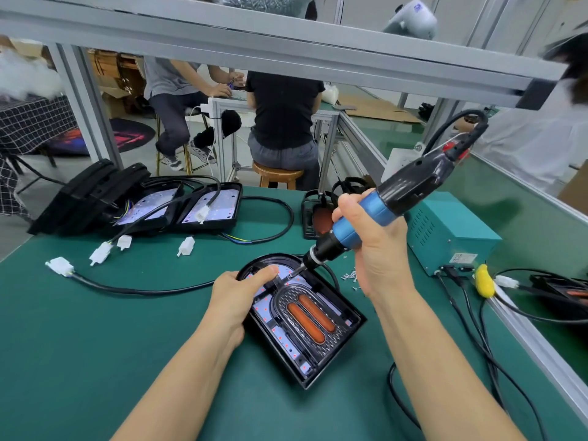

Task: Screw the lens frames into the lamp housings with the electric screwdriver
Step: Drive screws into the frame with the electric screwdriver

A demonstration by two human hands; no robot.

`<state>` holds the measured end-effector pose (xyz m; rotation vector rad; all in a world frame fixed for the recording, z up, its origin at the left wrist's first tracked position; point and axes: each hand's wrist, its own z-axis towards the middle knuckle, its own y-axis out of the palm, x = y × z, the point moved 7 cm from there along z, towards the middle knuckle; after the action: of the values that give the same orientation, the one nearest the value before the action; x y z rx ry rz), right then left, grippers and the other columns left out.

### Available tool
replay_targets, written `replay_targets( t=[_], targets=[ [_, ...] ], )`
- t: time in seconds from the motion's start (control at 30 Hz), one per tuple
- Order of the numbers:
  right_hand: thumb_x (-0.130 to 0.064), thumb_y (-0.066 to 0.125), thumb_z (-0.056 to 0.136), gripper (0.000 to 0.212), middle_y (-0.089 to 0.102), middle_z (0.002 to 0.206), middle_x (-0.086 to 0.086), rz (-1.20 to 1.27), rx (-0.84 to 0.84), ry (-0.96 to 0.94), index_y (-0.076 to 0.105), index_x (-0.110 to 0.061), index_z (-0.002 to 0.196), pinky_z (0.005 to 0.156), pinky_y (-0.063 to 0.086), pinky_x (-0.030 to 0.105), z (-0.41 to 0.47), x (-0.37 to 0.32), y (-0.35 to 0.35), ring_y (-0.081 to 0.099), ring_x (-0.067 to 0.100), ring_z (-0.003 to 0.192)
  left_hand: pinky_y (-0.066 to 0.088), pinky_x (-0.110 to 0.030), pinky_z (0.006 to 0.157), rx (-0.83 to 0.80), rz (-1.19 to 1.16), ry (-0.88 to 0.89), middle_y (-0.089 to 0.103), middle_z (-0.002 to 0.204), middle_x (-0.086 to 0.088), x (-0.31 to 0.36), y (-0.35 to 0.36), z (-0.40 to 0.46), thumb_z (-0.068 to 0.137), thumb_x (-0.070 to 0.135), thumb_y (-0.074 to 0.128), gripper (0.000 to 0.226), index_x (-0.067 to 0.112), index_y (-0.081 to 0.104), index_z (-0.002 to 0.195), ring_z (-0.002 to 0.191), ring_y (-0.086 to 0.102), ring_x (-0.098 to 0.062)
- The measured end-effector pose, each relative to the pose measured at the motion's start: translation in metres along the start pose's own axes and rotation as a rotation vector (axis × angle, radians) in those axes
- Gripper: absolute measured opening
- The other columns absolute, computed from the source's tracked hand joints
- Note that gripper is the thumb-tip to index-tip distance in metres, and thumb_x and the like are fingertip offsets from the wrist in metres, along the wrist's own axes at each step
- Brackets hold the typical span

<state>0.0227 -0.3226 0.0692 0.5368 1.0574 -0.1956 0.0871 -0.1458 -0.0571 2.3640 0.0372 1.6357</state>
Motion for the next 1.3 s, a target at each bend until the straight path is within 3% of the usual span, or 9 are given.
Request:
replay_targets(
  t=[0.1, 0.27, 0.6, 0.77, 0.9, 1.07, 1.17, 1.23, 1.3],
  targets=[
    [-0.006, 0.072, 0.079, 0.03, 0.059, 0.069, -0.009, -0.028, -0.046, -0.024, 0.064, -0.03, 0.062, 0.077, 0.047, 0.039, 0.0, 0.0, 0.004, 0.055, 0.018, 0.072, 0.055, -0.028, 0.061, 0.002, 0.001, -0.001, 0.073, 0.072, -0.012, 0.0, 0.001, 0.0, 0.075, 0.011, 0.077, 0.01, 0.008, 0.071, 0.068, 0.057, 0.066, -0.022],
    [0.001, 0.066, 0.07, 0.03, 0.054, 0.067, -0.004, -0.009, -0.106, 0.004, 0.06, -0.028, 0.062, 0.078, 0.041, 0.043, 0.003, 0.001, 0.01, 0.047, 0.026, 0.076, 0.055, -0.032, 0.067, -0.004, 0.005, 0.001, 0.074, 0.074, -0.013, 0.0, 0.001, 0.001, 0.075, 0.011, 0.077, 0.009, 0.006, 0.071, 0.071, 0.061, 0.066, -0.024],
    [0.006, 0.062, 0.071, 0.033, 0.053, 0.073, 0.002, 0.004, -0.233, -0.022, 0.055, -0.026, 0.073, 0.074, 0.04, 0.041, 0.003, 0.002, 0.017, 0.042, 0.029, 0.078, 0.055, -0.035, 0.072, 0.003, 0.04, -0.003, 0.074, 0.075, -0.014, 0.001, 0.0, 0.0, 0.073, 0.013, 0.079, 0.013, 0.01, 0.072, 0.062, 0.062, 0.067, -0.025],
    [0.0, 0.067, 0.068, 0.03, 0.055, 0.07, -0.001, 0.128, -0.089, -0.012, 0.059, -0.029, 0.068, 0.072, 0.046, 0.032, 0.002, 0.006, 0.004, 0.052, 0.023, 0.072, 0.056, -0.032, 0.067, -0.022, 0.035, -0.022, 0.074, 0.076, -0.014, 0.0, -0.001, -0.002, 0.073, 0.014, 0.078, 0.012, 0.01, 0.073, 0.063, 0.059, 0.068, -0.023],
    [0.001, 0.062, 0.075, 0.023, 0.056, 0.069, -0.001, 0.313, 0.09, 0.009, 0.053, -0.02, 0.079, 0.073, 0.051, 0.03, 0.0, 0.004, -0.024, 0.058, 0.017, 0.063, 0.053, -0.025, 0.056, -0.064, 0.027, -0.064, 0.075, 0.078, -0.009, -0.001, -0.003, -0.001, 0.073, 0.016, 0.078, 0.019, 0.007, 0.069, 0.088, 0.06, 0.069, -0.02],
    [0.001, 0.059, 0.077, 0.03, 0.053, 0.064, 0.0, 0.374, 0.235, -0.116, 0.054, -0.017, 0.1, 0.069, 0.052, 0.029, -0.003, -0.028, -0.069, 0.056, 0.013, 0.055, 0.046, -0.029, 0.064, -0.001, 0.494, 0.077, 0.071, 0.084, -0.008, 0.015, -0.016, 0.003, 0.068, 0.042, 0.076, 0.032, 0.014, 0.07, 0.083, 0.073, 0.063, -0.021],
    [0.003, 0.055, 0.078, 0.033, 0.049, 0.067, 0.0, 0.383, 0.328, -0.202, 0.052, -0.018, 0.104, 0.067, 0.049, 0.027, -0.008, -0.049, -0.098, 0.053, 0.012, 0.052, 0.044, -0.036, 0.083, 0.047, 0.998, 0.192, 0.062, 0.108, -0.007, 0.029, -0.009, 0.002, 0.068, 0.059, 0.063, 0.049, 0.02, 0.067, 0.098, 0.103, 0.056, -0.027],
    [0.002, 0.054, 0.077, 0.03, 0.05, 0.065, -0.001, 0.364, 0.372, -0.231, 0.053, -0.019, 0.099, 0.068, 0.048, 0.026, -0.014, -0.06, -0.115, 0.053, 0.012, 0.052, 0.038, -0.038, 0.094, 0.162, 1.268, 0.357, 0.055, 0.123, -0.005, 0.044, 0.003, -0.007, 0.077, 0.052, 0.064, 0.051, 0.023, 0.061, 0.119, 0.118, 0.045, -0.027],
    [0.001, 0.054, 0.077, 0.028, 0.052, 0.059, -0.003, 0.32, 0.394, -0.248, 0.053, -0.02, 0.094, 0.069, 0.048, 0.026, -0.02, -0.068, -0.126, 0.053, 0.012, 0.052, 0.037, -0.038, 0.093, 0.193, 1.27, 0.662, 0.058, 0.12, -0.003, 0.063, 0.032, -0.024, 0.082, 0.038, 0.064, 0.039, 0.022, 0.063, 0.117, 0.115, 0.046, -0.027]
  ],
)
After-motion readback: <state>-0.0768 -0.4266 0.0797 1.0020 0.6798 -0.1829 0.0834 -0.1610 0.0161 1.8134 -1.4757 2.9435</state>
